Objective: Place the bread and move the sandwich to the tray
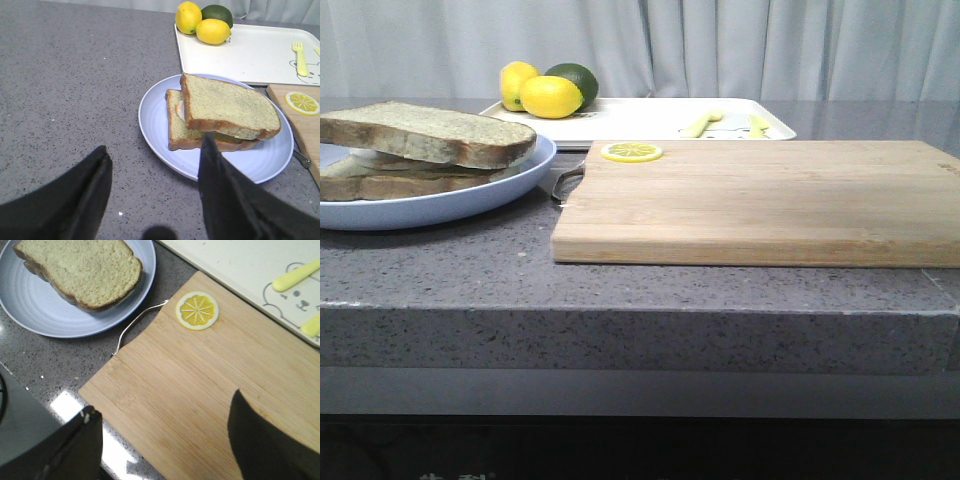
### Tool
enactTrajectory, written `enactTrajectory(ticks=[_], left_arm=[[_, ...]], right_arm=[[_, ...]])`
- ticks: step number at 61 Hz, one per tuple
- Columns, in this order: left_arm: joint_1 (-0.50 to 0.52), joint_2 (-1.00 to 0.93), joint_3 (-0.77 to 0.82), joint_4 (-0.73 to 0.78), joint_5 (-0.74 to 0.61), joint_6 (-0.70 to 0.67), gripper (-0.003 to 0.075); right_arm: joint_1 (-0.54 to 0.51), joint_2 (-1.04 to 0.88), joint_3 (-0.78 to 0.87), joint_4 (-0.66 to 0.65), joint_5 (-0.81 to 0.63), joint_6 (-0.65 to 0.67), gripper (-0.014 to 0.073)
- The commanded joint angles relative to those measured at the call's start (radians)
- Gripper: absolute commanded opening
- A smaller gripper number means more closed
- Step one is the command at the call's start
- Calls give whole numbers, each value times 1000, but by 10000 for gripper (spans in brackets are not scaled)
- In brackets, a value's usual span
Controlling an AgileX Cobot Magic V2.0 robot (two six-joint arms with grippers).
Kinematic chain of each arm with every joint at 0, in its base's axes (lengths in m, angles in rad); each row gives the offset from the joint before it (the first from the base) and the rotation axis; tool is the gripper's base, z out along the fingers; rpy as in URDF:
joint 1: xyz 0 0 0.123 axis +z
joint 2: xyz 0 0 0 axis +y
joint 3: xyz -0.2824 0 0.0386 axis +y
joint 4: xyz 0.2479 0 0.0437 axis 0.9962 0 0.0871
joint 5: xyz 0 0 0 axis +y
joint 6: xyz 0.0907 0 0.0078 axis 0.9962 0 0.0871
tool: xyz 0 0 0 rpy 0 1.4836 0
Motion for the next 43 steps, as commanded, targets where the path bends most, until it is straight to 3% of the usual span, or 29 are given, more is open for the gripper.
enactTrajectory(ticks=[1, 27, 43], left_arm=[[-7, 14, -29, -2, -72, -5, 388], [-7, 14, -29, -2, -72, -5, 388], [-7, 14, -29, -2, -72, -5, 388]], right_arm=[[0, -122, 26, -18, -50, 5, 540], [0, -587, 432, -55, -94, 5, 540], [0, -755, 571, -58, -95, 5, 540]])
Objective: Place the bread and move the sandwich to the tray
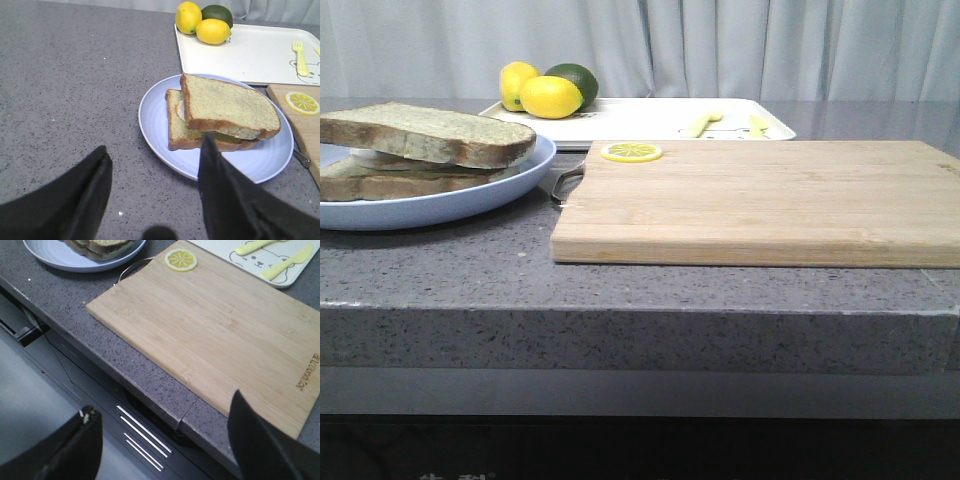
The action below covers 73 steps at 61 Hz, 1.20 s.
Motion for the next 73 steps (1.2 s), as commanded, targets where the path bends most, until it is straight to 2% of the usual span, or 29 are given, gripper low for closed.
enactTrajectory(ticks=[1, 12, 20, 29, 58, 73], left_arm=[[-7, 14, -29, -2, -72, -5, 388], [-7, 19, -31, 27, -38, -5, 388], [-7, 62, -82, 109, 54, -5, 388], [-7, 156, -155, 130, 125, -5, 388], [-7, 638, -324, 130, 140, -5, 388], [-7, 878, -483, 120, 177, -5, 388]], right_arm=[[0, -32, -5, -9, -73, -1, 540], [0, -41, -3, -16, -70, -1, 540], [0, -41, -3, -16, -70, -1, 540], [0, -41, -3, -16, -70, -1, 540], [0, -41, -3, -16, -70, -1, 540], [0, -41, -3, -16, -70, -1, 540]])
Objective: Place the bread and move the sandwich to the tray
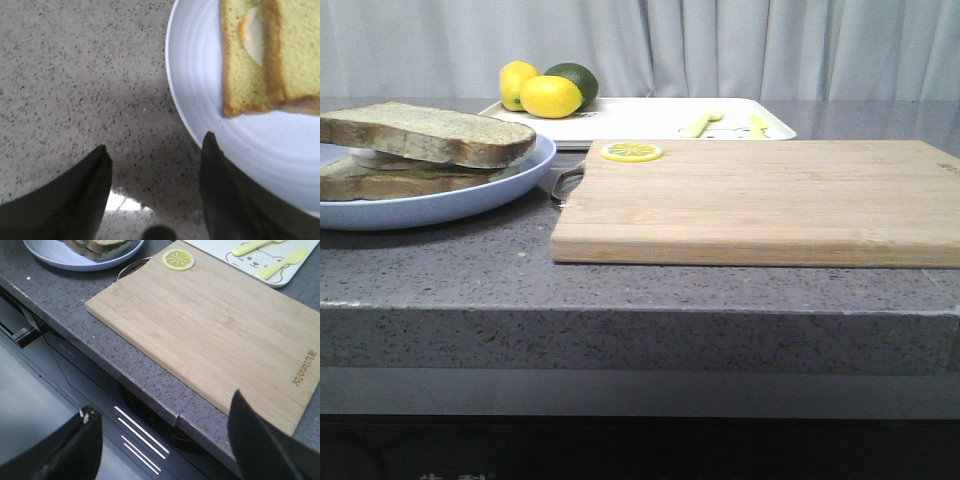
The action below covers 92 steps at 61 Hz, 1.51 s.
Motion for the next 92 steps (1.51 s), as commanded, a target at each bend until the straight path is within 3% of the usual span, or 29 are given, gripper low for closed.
enactTrajectory(ticks=[1, 37, 44, 53, 61, 83, 92], left_arm=[[-7, 55, -98, -4, -27, -5, 388], [-2, 364, -338, -16, 17, -5, 388], [36, 392, -359, -116, 34, 41, 388], [84, 408, -361, -300, 47, 201, 388], [106, 417, -361, -327, 47, 206, 382], [115, 417, -361, -353, 54, 229, 54], [115, 417, -361, -353, 56, 231, -18]], right_arm=[[0, 3, -21, -9, -70, -1, 540], [0, 3, -21, -9, -70, -1, 540], [0, 3, -21, -9, -70, -1, 540], [0, 3, -21, -9, -70, -1, 540], [0, 3, -21, -9, -70, -1, 540], [0, 3, -21, -9, -70, -1, 540], [0, 3, -21, -9, -70, -1, 540]])
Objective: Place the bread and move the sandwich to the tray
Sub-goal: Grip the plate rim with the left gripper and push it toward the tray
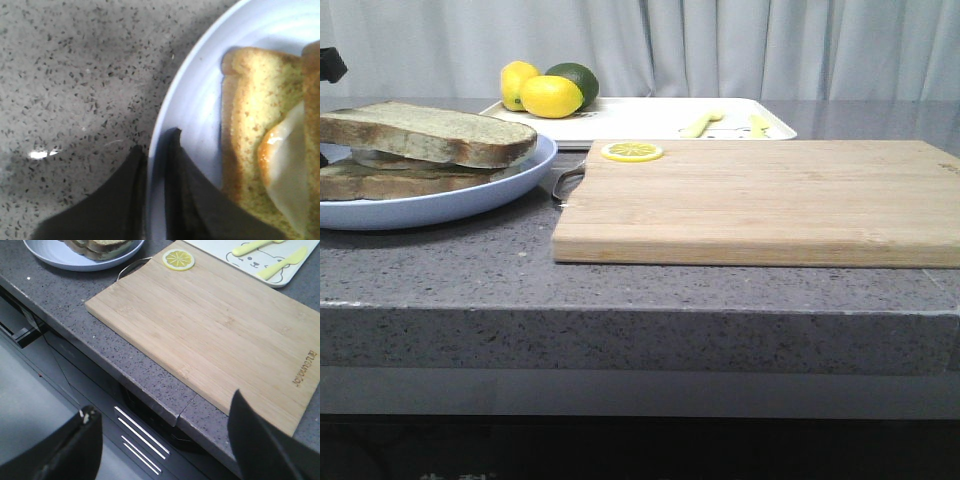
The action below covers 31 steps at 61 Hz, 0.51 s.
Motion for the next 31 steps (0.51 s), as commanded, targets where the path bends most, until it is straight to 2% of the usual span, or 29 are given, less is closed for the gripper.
enactTrajectory(ticks=[1, 19, 31], left_arm=[[0, -42, -29, -10, -17, 7, -18], [0, -89, -31, -16, -16, 7, -18], [0, -98, -93, -66, 27, 20, -18]], right_arm=[[0, 3, -21, -9, -70, -1, 540], [0, 3, -21, -9, -70, -1, 540], [0, 3, -21, -9, -70, -1, 540]])
